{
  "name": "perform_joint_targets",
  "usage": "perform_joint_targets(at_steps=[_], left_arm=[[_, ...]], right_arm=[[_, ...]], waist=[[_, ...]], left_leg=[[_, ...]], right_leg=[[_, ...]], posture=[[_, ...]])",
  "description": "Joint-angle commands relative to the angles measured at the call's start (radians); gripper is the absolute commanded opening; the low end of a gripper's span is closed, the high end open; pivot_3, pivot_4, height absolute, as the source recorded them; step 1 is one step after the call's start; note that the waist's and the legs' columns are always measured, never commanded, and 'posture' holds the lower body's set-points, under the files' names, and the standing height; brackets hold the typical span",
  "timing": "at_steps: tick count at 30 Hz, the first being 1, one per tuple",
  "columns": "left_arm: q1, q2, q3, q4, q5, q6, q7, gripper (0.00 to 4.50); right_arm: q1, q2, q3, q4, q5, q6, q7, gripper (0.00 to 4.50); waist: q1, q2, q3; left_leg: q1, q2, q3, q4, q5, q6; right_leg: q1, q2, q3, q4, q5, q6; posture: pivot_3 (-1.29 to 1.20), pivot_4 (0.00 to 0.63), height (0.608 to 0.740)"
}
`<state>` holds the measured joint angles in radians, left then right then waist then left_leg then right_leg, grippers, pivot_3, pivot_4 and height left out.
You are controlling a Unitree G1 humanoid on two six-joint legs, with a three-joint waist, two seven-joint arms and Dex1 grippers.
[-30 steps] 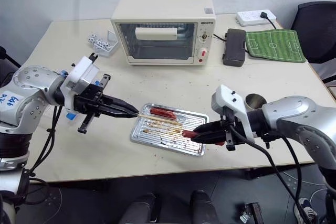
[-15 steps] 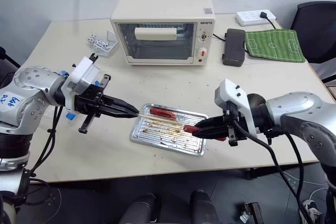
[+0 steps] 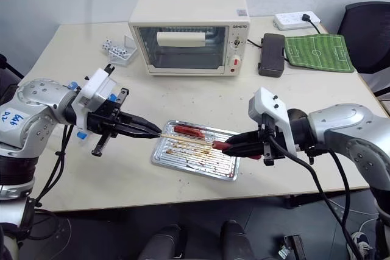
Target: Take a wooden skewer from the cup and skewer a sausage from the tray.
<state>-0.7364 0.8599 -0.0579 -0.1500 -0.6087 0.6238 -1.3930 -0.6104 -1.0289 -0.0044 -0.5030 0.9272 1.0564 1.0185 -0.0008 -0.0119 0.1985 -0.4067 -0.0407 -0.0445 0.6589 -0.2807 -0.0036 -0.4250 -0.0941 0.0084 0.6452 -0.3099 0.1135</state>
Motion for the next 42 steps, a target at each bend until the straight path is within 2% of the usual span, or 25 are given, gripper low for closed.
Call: perform_joint_targets(at_steps=[1,14,26,30,34,40,42], left_arm=[[-0.01,-0.003,0.011,-0.024,-0.006,-0.01,-0.003,0.0],[-0.031,-0.039,-0.015,-0.011,0.012,-0.02,-0.001,0.0],[-0.05,-0.168,-0.065,0.004,0.083,-0.072,0.058,0.0],[-0.031,-0.177,-0.057,-0.008,0.09,-0.073,0.066,0.0],[0.001,-0.158,-0.029,-0.022,0.086,-0.06,0.084,0.0],[0.092,-0.103,0.054,-0.058,0.074,-0.046,0.154,0.0],[0.17,-0.072,0.136,-0.092,0.071,-0.034,0.215,0.0]], right_arm=[[-0.019,0.013,-0.007,-0.026,0.014,-0.001,-0.005,0.74],[-0.069,0.067,0.024,-0.063,0.022,0.016,-0.034,0.74],[-0.148,0.134,0.089,-0.059,-0.007,0.025,-0.053,0.74],[-0.139,0.137,0.082,-0.054,-0.019,0.031,-0.059,0.74],[-0.122,0.122,0.052,-0.04,-0.01,0.054,-0.073,1.72],[-0.136,0.084,-0.019,0.002,-0.005,0.058,-0.075,3.73],[-0.155,0.072,-0.068,0.027,0.026,0.076,-0.079,3.73]], waist=[[0.0,0.0,0.0],[0.0,0.0,0.0],[0.0,0.0,0.0],[0.0,0.0,0.0],[-0.001,0.0,0.0],[0.0,0.0,0.0],[-0.003,0.0,0.0]], left_leg=[[0.0,0.0,0.0,0.0,0.0,0.0],[0.0,0.0,0.0,0.0,0.0,0.0],[0.0,0.0,0.0,0.001,0.0,0.0],[0.0,0.0,0.0,0.001,0.0,0.0],[0.0,0.0,0.0,0.001,0.0,0.0],[0.0,0.0,0.0,0.001,0.0,0.0],[0.0,0.0,0.0,0.001,0.0,0.0]], right_leg=[[0.0,0.0,0.0,0.0,0.0,0.0],[0.0,0.0,0.0,0.0,0.0,0.0],[0.0,0.0,0.0,0.0,0.0,0.0],[0.0,0.0,0.0,0.0,0.0,0.0],[0.0,-0.001,0.0,0.0,0.0,0.0],[0.0,-0.001,0.0,0.0,0.0,0.0],[0.0,-0.001,0.0,0.0,0.0,0.0]], posture=[[0.0,0.15,0.74],[0.0,0.15,0.74],[0.0,0.15,0.74],[0.0,0.15,0.74],[0.0,0.15,0.74],[0.0,0.15,0.74],[0.0,0.15,0.74]])
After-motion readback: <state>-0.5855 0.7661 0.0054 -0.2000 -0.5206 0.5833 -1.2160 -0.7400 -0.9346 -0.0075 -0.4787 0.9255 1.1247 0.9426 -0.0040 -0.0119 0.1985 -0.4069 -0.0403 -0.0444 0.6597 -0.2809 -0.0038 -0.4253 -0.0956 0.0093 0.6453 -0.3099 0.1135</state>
